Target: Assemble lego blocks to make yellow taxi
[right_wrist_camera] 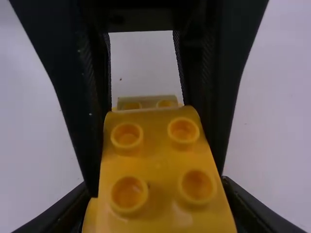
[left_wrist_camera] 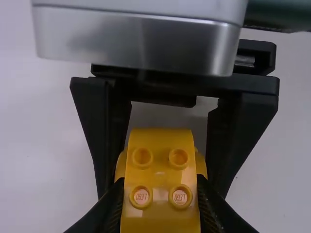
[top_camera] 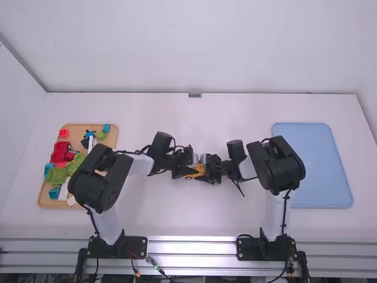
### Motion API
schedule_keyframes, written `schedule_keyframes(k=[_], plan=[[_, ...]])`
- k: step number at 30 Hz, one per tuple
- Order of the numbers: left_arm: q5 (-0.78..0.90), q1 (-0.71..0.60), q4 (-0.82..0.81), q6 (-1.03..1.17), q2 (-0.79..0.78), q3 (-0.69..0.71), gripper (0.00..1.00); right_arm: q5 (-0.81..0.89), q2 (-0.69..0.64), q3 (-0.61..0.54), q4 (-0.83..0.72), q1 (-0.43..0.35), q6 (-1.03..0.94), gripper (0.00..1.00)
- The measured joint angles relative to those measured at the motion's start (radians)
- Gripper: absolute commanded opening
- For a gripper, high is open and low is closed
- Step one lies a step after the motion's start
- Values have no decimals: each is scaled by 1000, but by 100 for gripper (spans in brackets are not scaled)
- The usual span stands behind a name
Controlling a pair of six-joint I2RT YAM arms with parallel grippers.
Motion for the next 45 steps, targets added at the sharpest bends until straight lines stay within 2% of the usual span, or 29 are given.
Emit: schedule_keyframes(k=[8,17,28,35,45], plan=[[-96,-13,-43,-15,-72,-27,2,3,0,0,1,2,2,49],[-113,-6,-56,-15,-87,-32,2,6,0,0,3,2,1,49],[60,140,-111,79,-89,-32,2,1,0,0,1,11,3,49],[156,126,-48,93,-44,-33,2,2,0,0,2,11,5,49],[183,119,-12,95,-5,-60,2,3,0,0,4,11,13,49]])
